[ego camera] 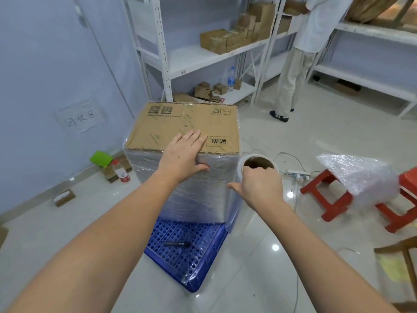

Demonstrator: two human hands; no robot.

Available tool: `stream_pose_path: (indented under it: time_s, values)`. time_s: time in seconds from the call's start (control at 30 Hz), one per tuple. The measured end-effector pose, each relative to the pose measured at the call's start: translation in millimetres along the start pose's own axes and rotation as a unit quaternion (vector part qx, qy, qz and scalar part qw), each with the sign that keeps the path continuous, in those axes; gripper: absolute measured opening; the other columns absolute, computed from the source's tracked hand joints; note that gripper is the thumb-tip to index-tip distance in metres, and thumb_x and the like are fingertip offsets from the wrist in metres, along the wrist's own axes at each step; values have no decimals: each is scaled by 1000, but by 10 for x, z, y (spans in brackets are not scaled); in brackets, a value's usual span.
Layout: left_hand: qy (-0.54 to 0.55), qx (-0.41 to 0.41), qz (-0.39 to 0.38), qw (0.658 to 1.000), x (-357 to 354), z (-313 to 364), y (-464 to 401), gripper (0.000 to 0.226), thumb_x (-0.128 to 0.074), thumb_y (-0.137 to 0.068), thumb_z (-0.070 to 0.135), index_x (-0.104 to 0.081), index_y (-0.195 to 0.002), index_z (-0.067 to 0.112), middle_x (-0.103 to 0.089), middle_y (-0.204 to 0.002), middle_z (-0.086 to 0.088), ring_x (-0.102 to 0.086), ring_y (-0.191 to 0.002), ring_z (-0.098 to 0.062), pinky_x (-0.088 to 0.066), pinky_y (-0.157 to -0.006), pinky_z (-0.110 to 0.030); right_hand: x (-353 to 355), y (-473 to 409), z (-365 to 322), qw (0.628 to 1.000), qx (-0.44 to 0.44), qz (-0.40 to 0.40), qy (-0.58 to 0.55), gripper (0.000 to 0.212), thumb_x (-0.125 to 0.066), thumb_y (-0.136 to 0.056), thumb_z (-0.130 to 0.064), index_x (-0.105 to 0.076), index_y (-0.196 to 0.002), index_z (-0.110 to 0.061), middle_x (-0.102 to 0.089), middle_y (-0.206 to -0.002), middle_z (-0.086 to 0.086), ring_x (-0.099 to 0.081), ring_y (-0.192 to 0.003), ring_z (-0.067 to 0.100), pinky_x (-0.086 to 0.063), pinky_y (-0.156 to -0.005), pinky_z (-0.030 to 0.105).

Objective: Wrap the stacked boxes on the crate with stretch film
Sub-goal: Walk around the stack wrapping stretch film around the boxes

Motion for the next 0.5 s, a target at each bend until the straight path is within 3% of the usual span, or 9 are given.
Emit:
stream_pose_path:
  time_s: [0.13, 0.5]
  values:
    - [3, 0, -1, 1000, 3, 12, 8, 108, -56, -82, 82, -17, -165, 25, -19, -172, 1, -17, -158, -18, -14, -129, -42, -56, 96, 159, 1000, 9, 0, -25, 47, -41, -93, -64, -38, -73, -22, -46, -60, -6, -48, -67, 20, -32, -60, 33]
    - [-5, 4, -5, 1000, -1, 22, -36, 109, -53, -81, 84, -16, -165, 25, -18, -172, 3, -16, -158, -17, -14, -129, -41, -86, 273, 396, 989, 140, -18, -33, 51, -45, -91, -66, -31, -66, -23, -45, -60, -8, -48, -79, 19, -28, -61, 32]
Point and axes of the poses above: each hand's wrist, its own y-axis away from the middle knuckle, its own x-axis out of the back of the hand, z = x × y, the point moved 6 cm from there along -y, towards the middle knuckle
